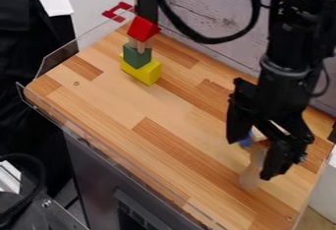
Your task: Put the chess piece on block with hole
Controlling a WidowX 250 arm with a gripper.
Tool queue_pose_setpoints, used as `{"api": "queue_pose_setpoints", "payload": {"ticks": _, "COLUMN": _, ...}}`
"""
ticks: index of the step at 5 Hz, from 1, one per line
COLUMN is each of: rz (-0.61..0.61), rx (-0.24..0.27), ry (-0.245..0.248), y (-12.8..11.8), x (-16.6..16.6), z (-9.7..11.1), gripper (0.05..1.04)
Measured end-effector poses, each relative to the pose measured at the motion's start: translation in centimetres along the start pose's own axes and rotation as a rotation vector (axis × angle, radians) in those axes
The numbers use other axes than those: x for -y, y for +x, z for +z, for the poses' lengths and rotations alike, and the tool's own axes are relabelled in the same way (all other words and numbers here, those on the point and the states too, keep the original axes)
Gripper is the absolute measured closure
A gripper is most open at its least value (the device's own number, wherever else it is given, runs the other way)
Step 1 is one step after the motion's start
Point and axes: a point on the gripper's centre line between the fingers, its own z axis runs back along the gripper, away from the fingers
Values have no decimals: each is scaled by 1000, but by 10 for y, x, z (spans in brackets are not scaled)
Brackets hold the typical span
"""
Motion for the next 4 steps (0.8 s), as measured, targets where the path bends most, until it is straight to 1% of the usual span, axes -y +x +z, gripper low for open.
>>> {"api": "queue_pose_setpoints", "payload": {"ticks": 1, "rz": -3, "rx": -19, "ry": -13, "y": 4, "x": 2, "z": -8, "gripper": 83}}
{"api": "queue_pose_setpoints", "payload": {"ticks": 2, "rz": 0, "rx": -16, "ry": -22, "y": 6, "x": 2, "z": -12, "gripper": 83}}
{"api": "queue_pose_setpoints", "payload": {"ticks": 3, "rz": 9, "rx": -25, "ry": -30, "y": 8, "x": -2, "z": -20, "gripper": 133}}
{"api": "queue_pose_setpoints", "payload": {"ticks": 4, "rz": 9, "rx": -10, "ry": -31, "y": 13, "x": -3, "z": -26, "gripper": 396}}
